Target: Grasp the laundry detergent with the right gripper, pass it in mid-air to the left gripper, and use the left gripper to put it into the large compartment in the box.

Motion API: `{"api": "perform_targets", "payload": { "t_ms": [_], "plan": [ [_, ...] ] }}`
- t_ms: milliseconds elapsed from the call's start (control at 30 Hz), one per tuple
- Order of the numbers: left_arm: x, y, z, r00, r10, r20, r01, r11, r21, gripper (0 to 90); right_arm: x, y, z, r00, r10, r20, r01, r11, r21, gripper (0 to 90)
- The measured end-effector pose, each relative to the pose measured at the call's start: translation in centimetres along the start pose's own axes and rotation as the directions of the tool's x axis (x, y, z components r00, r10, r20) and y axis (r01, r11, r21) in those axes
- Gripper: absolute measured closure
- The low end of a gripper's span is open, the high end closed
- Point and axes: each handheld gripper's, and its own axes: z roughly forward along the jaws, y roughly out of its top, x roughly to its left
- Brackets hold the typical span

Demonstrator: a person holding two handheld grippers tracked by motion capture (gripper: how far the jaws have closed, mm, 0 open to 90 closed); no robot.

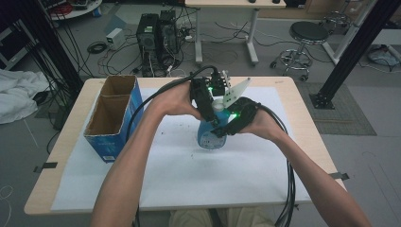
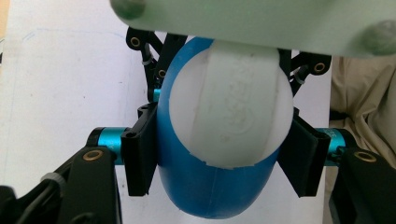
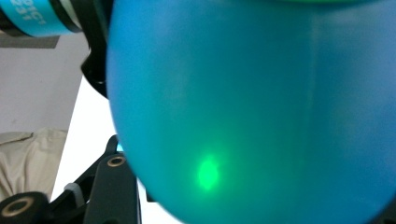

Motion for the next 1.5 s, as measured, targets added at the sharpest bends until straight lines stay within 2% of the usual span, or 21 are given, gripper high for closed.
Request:
{"api": "perform_targets", "payload": {
  "t_ms": [167, 267, 400, 900, 1100, 1200, 1400, 1500],
  "plan": [
    [0.0, 0.0, 0.1, 1.0000, 0.001, 0.007, -0.001, 1.0000, 0.004, 37.3, 0.1, -0.1, 0.0, 0.9999, 0.013, 0.002, -0.013, 1.000, 0.011, 41.3],
    [-0.1, 0.1, 0.2, 1.0000, 0.006, 0.005, -0.006, 1.0000, 0.002, 37.3, 0.1, -0.1, 0.1, 0.9999, 0.002, 0.010, -0.002, 1.000, 0.017, 39.0],
    [0.0, -0.1, 0.4, 0.9999, 0.000, 0.010, 0.000, 1.0000, 0.010, 37.3, 0.1, -0.2, 0.0, 0.9998, 0.019, 0.012, -0.019, 1.000, 0.022, 36.3],
    [-0.1, -0.4, 0.4, 0.9999, -0.002, 0.015, 0.002, 0.9997, 0.024, 37.2, 0.0, -0.6, -0.3, 0.9991, 0.038, 0.018, -0.038, 0.999, 0.011, 29.0],
    [-0.2, -0.6, 0.7, 0.9997, -0.005, 0.024, 0.005, 0.9997, 0.024, 37.2, 0.1, -0.6, -0.3, 0.9985, 0.046, 0.031, -0.047, 0.999, 0.024, 23.0],
    [-0.1, -0.6, 0.6, 0.9998, 0.001, 0.019, -0.001, 0.9997, 0.024, 37.3, 0.1, -0.7, -0.3, 0.9984, 0.043, 0.038, -0.044, 0.998, 0.035, 23.0],
    [-0.1, -0.9, 0.3, 0.9997, -0.011, 0.022, 0.011, 0.9997, 0.021, 37.2, 0.1, -0.9, -0.7, 0.9979, 0.050, 0.042, -0.052, 0.997, 0.048, 22.8],
    [-0.2, -1.2, 0.1, 0.9996, -0.023, 0.015, 0.022, 0.9996, 0.020, 37.2, 0.2, -1.1, -1.1, 0.9967, 0.054, 0.059, -0.059, 0.996, 0.073, 22.3]
  ]
}}
